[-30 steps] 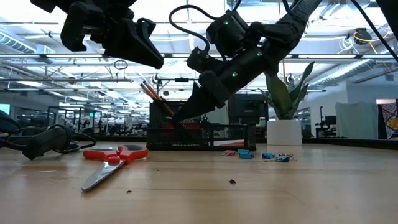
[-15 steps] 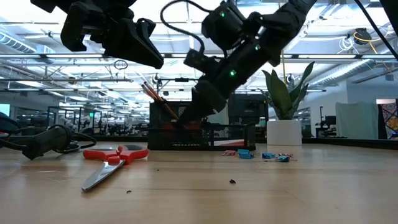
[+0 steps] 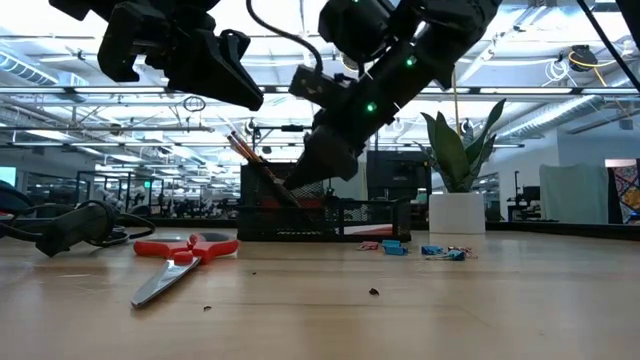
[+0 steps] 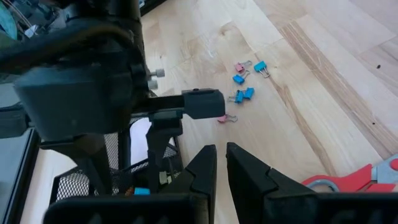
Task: Pick and place office supplies into organizer
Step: Put the blue binder clip into the black desk organizer
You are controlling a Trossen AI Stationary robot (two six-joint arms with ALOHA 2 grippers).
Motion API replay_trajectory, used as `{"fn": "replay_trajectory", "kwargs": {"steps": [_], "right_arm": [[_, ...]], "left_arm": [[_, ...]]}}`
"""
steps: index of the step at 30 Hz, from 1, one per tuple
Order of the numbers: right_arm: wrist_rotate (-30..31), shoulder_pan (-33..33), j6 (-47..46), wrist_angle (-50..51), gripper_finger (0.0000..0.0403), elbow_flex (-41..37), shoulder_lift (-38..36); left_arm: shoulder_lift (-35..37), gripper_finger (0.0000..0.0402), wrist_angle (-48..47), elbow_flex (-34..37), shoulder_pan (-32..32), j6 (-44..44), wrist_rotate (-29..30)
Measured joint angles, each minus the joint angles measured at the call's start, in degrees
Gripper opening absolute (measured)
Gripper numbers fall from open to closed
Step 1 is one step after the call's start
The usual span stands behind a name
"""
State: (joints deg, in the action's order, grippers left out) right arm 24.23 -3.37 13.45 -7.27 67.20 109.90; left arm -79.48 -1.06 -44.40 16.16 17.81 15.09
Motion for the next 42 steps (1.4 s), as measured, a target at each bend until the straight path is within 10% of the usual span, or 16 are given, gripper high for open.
{"fn": "replay_trajectory", "kwargs": {"steps": [33, 42], "right_arm": [[-2.22, 0.31, -3.55, 5.87, 0.0085, 2.49, 0.01], [-0.99, 0.27, -6.73, 5.85, 0.0207, 2.49, 0.01]], "left_arm": [[0.0, 0.0047, -0.02, 0.0, 0.0, 0.01, -0.02], [0.01, 0.0047, -0.02, 0.0, 0.0, -0.03, -0.02]]}}
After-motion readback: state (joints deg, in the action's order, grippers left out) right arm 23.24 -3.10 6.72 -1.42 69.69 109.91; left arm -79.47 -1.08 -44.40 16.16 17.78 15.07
